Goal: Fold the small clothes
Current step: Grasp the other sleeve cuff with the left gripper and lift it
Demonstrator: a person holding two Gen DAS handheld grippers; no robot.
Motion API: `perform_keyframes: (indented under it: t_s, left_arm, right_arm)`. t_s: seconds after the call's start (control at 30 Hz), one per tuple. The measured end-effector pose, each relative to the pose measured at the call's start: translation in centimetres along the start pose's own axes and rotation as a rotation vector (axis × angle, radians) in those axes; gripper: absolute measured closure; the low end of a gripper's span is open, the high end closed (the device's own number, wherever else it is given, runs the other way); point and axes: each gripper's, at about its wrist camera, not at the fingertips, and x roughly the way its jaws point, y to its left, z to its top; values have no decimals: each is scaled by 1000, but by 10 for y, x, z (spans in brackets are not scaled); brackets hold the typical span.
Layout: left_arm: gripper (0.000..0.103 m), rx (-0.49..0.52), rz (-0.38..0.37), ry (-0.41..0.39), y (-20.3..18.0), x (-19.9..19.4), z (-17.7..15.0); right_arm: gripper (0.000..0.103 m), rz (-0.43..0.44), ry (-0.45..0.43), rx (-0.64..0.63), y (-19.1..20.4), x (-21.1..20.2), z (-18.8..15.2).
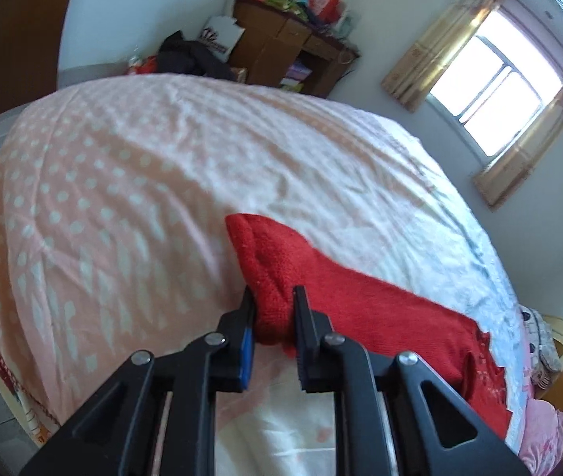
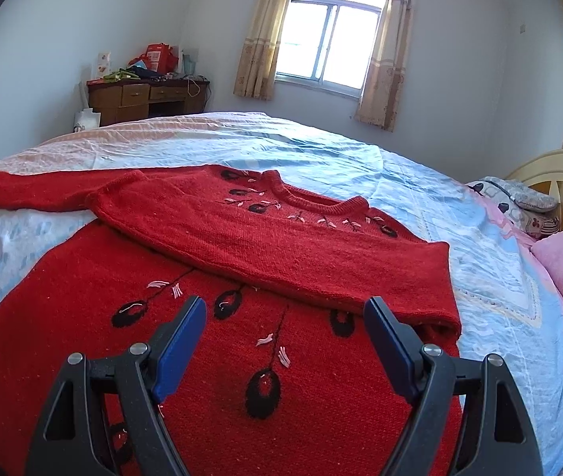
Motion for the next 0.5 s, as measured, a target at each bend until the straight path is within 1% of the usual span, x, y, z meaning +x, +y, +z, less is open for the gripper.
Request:
perform_keyframes:
  t_s: [0.23,0.37,0.5]
  left_arm:
    - [87,62,-67,6,-27,-1,3]
    - [87,98,-109,-6,-45,-7,6]
    - [87,115,-155,-16,-69,-13,12]
  right_arm:
    - [21,-4,-2,17,-4,-2,2]
    - [21,-5,-2,24,-6,-2,3]
    - [21,3,12,66,-17,-5,11]
